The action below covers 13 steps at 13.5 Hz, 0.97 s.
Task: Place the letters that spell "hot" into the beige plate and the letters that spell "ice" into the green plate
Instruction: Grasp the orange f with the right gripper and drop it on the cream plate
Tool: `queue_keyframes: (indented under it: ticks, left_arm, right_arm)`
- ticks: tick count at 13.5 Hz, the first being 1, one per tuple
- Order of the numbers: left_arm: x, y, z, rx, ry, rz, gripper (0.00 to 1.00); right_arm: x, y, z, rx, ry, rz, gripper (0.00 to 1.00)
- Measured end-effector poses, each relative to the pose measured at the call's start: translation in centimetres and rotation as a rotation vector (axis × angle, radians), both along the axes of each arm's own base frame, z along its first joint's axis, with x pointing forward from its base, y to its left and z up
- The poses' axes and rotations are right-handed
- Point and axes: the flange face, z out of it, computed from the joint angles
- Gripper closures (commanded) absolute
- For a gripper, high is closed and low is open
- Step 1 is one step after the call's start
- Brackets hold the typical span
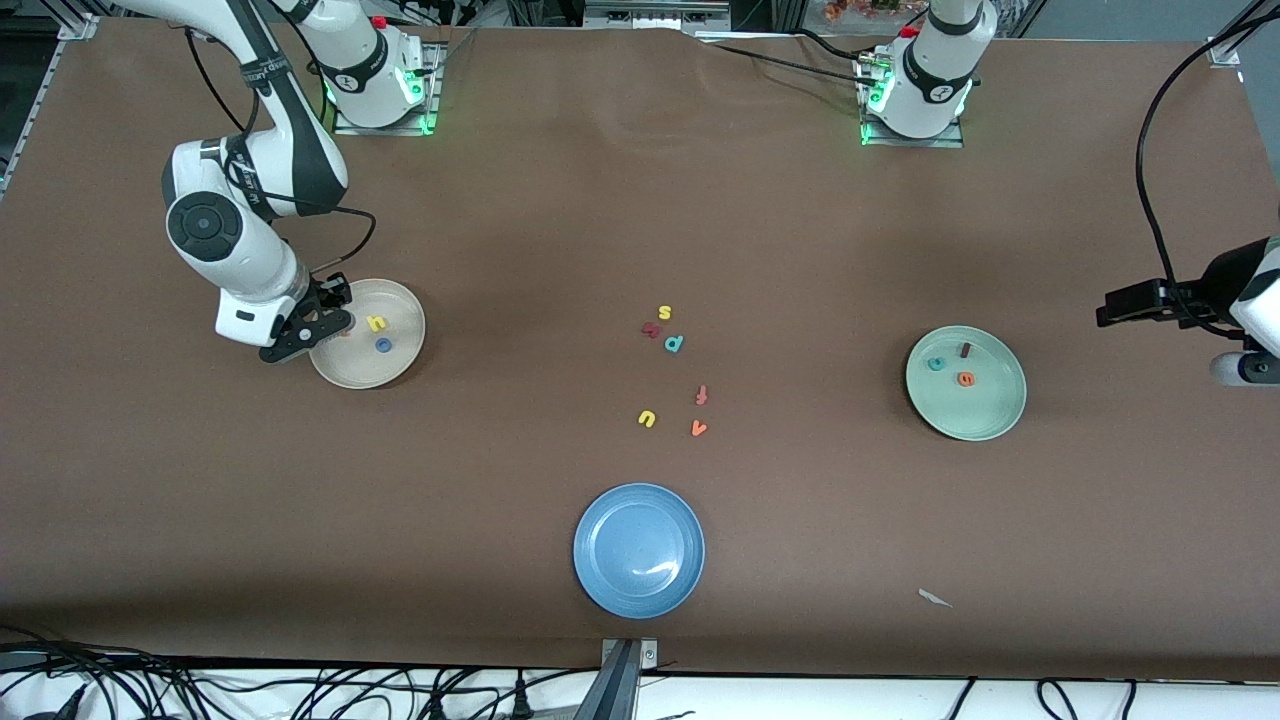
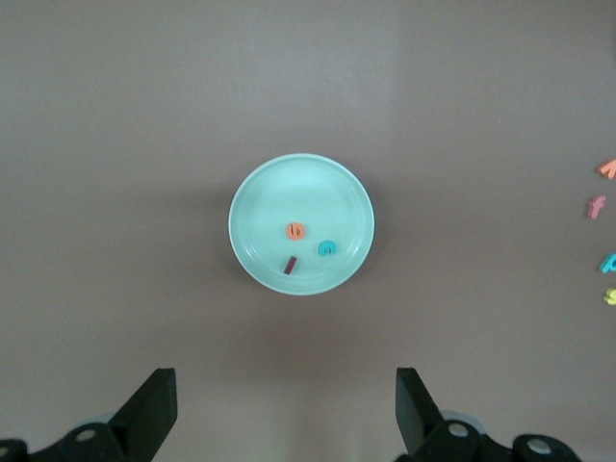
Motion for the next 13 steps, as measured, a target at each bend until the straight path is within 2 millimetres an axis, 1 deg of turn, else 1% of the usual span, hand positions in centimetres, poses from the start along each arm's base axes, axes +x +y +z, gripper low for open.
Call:
queue_keyframes:
  ticks: [2,4,6,8,10,13]
  left_arm:
    - [-0.3,-0.3,-0.2,-0.003,0.024,-0.005,0.00]
    - [-0.3,-0.7,-0.2,-0.004,0.029,-0.012,0.00]
    - [-0.3,-0.9,-0.2,-0.004,0.028,-0.014,0.00]
    - [-0.3,-0.4,-0.1,-0.003,0.023,-0.005,0.00]
    - [0.2,0.2,-0.1,0.000,-0.002,0.005,0.00]
    - [0.4,0.0,-0.1,0.000,-0.018,0.003,0.00]
  right_arm:
    - [0.1,0.0,0.6,0.017,-0.013,-0.023,0.00]
    - [0.6,0.1,1.9,0.065,-0.042,-0.073,0.00]
    - [1.7,0.3,4.4,0.097,-0.089,-0.102,0.00]
    - [2.5,0.3,7.1,0.101,-0.117,-0.149,0.00]
    - [3.3,0.3,9.7,0.096,-0.110,-0.203,0.00]
    - [4.2,0.5,14.1,0.133,-0.083,-0.262,0.00]
